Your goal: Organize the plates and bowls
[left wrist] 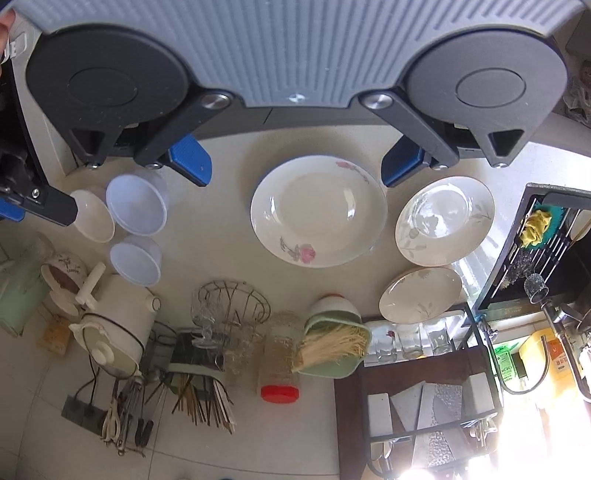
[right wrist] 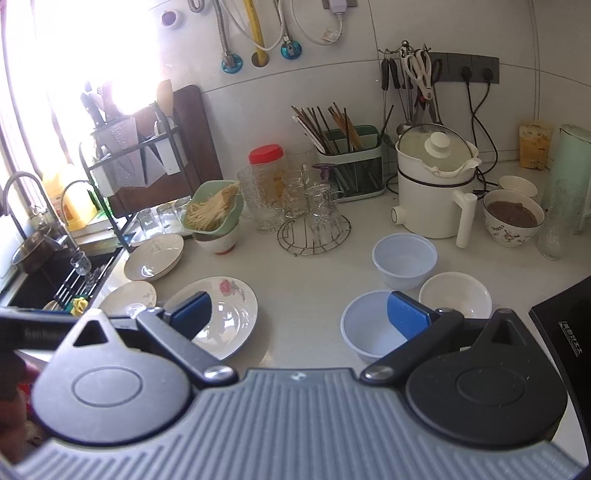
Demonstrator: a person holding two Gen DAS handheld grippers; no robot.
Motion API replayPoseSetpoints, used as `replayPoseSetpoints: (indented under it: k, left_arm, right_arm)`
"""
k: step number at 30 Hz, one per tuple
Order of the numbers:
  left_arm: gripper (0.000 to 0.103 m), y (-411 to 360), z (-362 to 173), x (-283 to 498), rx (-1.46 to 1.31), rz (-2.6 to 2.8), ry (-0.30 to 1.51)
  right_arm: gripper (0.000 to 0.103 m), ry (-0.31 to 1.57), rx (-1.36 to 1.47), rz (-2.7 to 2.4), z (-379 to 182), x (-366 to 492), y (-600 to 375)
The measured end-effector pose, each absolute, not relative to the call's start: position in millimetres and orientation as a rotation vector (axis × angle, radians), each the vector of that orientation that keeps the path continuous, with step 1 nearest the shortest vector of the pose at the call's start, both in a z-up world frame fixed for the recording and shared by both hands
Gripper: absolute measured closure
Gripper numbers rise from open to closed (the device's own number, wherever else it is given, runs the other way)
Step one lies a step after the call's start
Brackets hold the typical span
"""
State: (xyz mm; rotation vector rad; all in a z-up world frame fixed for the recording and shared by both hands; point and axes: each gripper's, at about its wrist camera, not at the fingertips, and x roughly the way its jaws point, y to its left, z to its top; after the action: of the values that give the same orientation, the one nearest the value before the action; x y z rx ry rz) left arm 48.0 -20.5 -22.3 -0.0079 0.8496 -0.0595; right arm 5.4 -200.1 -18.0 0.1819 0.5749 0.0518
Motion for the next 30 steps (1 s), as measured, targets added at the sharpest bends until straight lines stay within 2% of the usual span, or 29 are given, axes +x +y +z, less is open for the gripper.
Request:
replayPoseSetpoints:
  k: [30]
  left_arm:
    - [0.003,8.0,-9.4,-11.7,-0.072,0.006,0.831]
  right_arm:
    - [0.0,0.584,0.184,0.029,-21.4,-46.9,-201.1]
